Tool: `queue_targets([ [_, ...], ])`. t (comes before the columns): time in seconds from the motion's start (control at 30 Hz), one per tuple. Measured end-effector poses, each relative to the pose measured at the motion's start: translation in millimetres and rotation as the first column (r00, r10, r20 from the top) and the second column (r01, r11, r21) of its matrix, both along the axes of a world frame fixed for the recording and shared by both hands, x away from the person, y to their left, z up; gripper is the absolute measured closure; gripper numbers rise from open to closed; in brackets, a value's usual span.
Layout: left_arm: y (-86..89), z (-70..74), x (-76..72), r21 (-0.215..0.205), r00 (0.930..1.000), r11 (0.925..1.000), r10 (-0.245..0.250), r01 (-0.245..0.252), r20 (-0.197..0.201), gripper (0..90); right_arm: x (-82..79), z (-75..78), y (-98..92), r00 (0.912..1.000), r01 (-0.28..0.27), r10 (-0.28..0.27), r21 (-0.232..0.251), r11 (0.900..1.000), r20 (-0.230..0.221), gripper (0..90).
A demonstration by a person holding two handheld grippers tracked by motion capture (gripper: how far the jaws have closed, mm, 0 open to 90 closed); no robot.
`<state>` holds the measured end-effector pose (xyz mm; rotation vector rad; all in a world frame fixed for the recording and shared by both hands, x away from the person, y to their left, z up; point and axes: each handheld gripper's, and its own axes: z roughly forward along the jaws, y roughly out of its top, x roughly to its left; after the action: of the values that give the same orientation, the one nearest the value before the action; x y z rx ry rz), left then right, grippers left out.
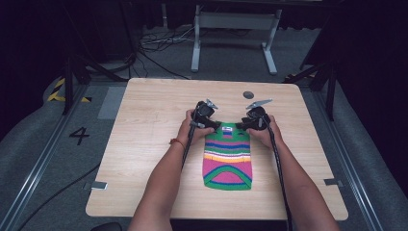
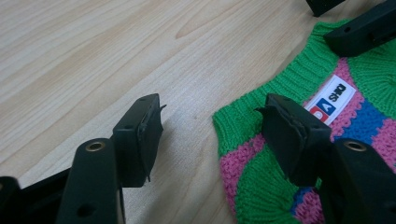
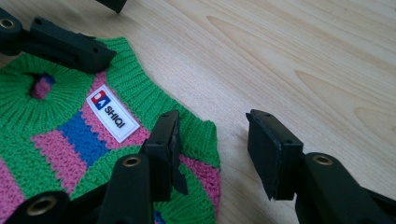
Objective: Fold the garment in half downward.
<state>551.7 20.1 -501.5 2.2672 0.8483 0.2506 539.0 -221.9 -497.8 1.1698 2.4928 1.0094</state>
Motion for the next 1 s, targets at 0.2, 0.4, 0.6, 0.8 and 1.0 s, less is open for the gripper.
queue_targets([
  [0.2, 4.3, 0.0, -1.7, -0.033, 0.9991, 0.9988, -0.038, 0.038, -0.019, 57.7, -1.3, 1.4, 1.7, 0.9994, -0.029, 0.029, 0.006, 1.0, -0.018, 69.9],
  [0.4, 4.2, 0.4, -2.2, -0.053, 0.9955, 0.9952, -0.085, 0.083, -0.043, 77.0, -1.1, 1.9, 4.4, 0.9976, -0.066, 0.067, 0.006, 0.998, -0.018, 81.6],
  [0.6, 2.4, 4.6, 1.1, -0.001, 0.9975, 0.9976, -0.07, 0.07, 0.013, 82.2, 2.5, 3.4, 11.5, 0.9972, -0.074, 0.074, -0.009, 0.997, 0.01, 84.6],
  [0.8, 4.2, 16.0, 4.8, 0.003, 0.9975, 0.9988, -0.049, 0.049, 0.05, 82.1, 8.4, 15.8, 14.9, 0.9953, -0.065, 0.064, 0.018, 0.998, 0.073, 84.7],
  [1.0, 10.9, 35.6, 5.8, 0.022, 0.9932, 0.9985, -0.052, 0.05, 0.104, 81.7, 10.7, 34.3, 16.9, 0.9881, -0.081, 0.074, 0.044, 0.996, 0.135, 84.7],
])
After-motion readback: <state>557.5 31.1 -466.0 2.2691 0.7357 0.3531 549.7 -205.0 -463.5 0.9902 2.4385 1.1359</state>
